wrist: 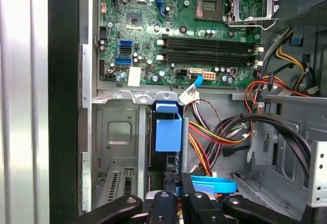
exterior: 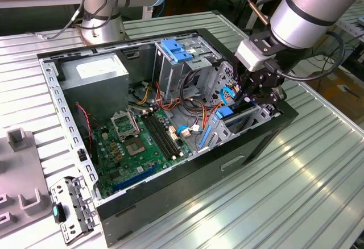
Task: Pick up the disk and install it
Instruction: 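Insert the second disk wire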
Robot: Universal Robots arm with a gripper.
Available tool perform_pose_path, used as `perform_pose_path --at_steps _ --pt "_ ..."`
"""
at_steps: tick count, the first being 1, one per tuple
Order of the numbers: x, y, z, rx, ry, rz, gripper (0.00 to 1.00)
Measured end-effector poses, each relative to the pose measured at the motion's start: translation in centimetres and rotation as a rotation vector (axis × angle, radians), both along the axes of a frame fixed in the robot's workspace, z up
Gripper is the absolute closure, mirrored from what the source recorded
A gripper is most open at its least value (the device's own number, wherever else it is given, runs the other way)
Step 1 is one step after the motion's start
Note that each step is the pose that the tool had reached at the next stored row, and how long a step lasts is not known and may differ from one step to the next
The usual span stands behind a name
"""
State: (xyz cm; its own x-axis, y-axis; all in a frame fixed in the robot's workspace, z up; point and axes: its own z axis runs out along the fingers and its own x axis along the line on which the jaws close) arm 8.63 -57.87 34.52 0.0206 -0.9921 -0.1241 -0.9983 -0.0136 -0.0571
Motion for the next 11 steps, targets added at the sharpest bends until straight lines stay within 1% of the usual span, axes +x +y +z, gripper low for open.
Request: perform_pose_path --at_steps 3,8,9,10,11 --pt "0.00 0.00 -0.33 -0.0005 0.0003 -0.002 0.84" --pt "0.00 0.00 -0.44 0.0004 0.0002 -0.003 0.83" --pt "0.00 -0.01 -0.39 0.0003 0.0003 -0.003 0.83" --pt "0.00 -0.01 -0.27 -0.0001 0.0003 -0.003 0.76" --pt "0.00 0.00 -0.12 0.0001 0.0003 -0.003 0.76"
